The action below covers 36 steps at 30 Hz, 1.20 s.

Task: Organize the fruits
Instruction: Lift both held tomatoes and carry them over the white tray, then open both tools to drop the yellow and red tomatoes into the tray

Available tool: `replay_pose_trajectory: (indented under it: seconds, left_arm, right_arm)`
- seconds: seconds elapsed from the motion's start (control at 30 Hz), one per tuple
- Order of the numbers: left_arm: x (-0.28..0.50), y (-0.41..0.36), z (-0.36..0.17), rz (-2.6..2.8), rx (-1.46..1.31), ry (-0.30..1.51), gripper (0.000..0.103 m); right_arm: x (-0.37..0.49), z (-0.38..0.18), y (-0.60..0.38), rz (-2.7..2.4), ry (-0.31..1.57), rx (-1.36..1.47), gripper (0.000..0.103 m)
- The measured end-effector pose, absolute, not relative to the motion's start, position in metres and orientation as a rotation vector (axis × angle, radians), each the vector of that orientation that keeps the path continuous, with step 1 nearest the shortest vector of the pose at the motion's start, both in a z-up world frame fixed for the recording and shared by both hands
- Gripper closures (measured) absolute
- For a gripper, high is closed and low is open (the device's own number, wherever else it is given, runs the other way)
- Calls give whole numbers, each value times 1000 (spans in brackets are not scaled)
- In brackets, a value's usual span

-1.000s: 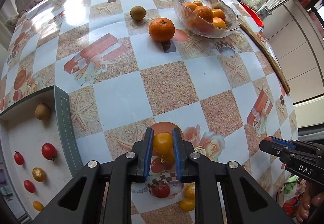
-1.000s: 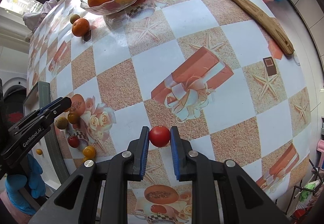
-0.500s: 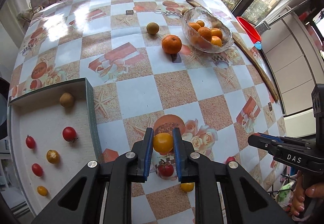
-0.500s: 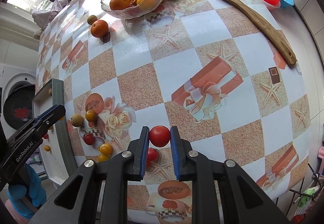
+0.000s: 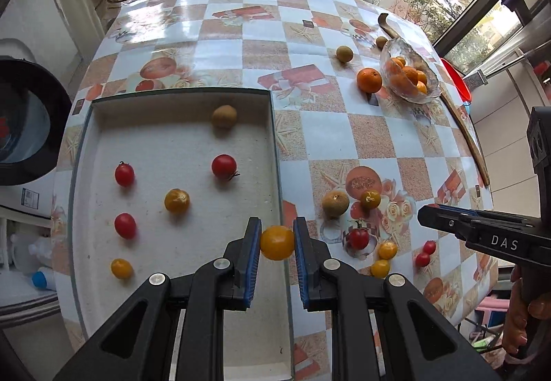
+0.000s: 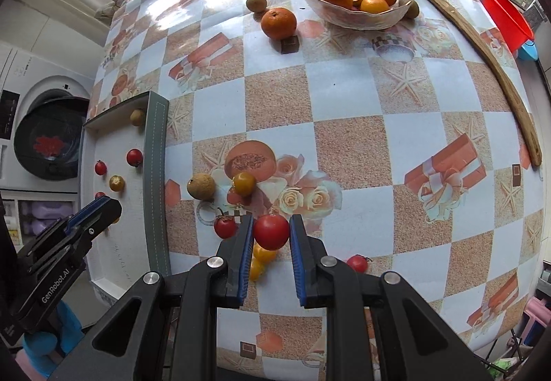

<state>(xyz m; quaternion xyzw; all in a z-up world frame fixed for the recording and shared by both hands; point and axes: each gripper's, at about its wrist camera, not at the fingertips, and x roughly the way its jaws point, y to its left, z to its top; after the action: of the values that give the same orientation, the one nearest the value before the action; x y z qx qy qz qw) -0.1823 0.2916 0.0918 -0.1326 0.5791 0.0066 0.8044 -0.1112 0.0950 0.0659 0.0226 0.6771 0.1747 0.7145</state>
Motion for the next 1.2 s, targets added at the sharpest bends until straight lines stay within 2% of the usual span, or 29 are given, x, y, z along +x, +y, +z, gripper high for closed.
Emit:
replay_pose_trajectory:
  seconds: [0.53, 1.0, 1.03, 1.1, 1.13, 1.17, 1.2]
  left_arm:
    - [-271, 394, 54, 287, -403, 1288, 83]
    - [-279, 397, 21, 315, -370, 1357, 82]
    - [-279, 397, 21, 311, -367, 1358, 78]
    - [-279, 396, 22, 311, -361, 1358, 46]
    - [-279, 395, 24, 318, -353, 1343, 35]
    - [-279, 394, 26, 315, -349, 1335, 35]
    - [-279, 393, 26, 320, -337, 1341, 35]
  right_arm:
    - [-150, 41, 279, 690, 1555, -190, 80]
    - [-161, 5, 348, 721, 1555, -351, 80]
    - [-161, 4, 352, 723, 1551, -359, 80]
    - [-163, 5, 353, 739, 1555, -353, 75]
    - [-165, 5, 355, 754, 1561, -340, 66]
    - [-165, 6, 358, 758, 1559, -341, 49]
    - [-165, 6, 360, 746, 1551, -355, 40]
